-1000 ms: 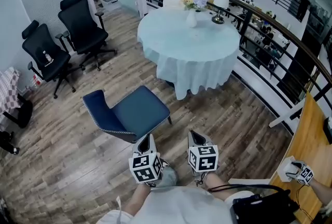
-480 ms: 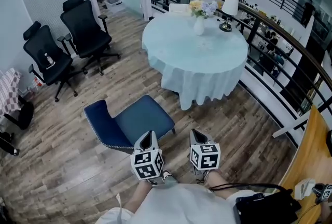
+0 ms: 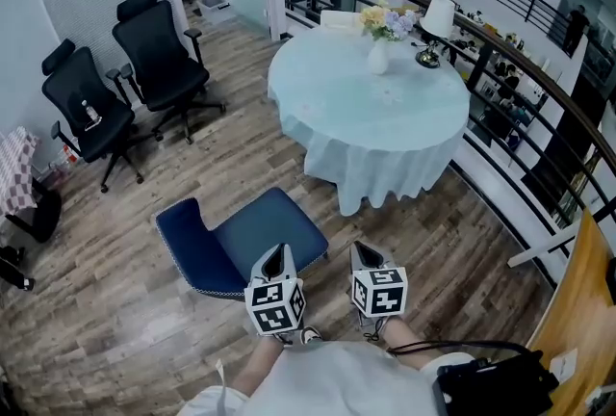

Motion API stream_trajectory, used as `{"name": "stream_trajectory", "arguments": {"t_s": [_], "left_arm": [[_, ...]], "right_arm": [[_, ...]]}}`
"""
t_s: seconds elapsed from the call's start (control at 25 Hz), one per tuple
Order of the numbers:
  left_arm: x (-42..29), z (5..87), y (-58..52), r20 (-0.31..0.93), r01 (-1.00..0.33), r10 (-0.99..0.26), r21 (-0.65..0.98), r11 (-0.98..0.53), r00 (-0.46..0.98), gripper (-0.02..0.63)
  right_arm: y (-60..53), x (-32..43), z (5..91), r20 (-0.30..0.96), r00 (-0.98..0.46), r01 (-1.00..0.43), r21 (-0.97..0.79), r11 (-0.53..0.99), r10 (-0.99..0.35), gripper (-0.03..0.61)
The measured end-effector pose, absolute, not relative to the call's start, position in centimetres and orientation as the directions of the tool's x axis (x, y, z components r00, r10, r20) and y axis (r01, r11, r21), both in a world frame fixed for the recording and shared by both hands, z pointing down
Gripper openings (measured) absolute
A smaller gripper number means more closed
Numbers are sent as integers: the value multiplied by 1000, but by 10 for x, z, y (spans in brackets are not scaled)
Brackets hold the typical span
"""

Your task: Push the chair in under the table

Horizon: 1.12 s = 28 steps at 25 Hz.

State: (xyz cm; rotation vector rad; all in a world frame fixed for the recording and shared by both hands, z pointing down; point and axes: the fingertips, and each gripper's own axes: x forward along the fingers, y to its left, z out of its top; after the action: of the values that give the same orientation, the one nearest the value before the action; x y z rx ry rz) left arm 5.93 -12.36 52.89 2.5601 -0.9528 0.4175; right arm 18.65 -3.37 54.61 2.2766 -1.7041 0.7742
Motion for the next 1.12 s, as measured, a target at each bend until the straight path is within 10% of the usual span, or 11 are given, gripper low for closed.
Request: {"name": "stream_trajectory", "arguments": {"t_s": [1.12], "left_arm": [[62, 557, -176, 473, -834, -687, 294, -466, 551, 3]], "right_arm": [[-129, 195, 557, 570, -67, -987, -157, -28, -819, 17]]}}
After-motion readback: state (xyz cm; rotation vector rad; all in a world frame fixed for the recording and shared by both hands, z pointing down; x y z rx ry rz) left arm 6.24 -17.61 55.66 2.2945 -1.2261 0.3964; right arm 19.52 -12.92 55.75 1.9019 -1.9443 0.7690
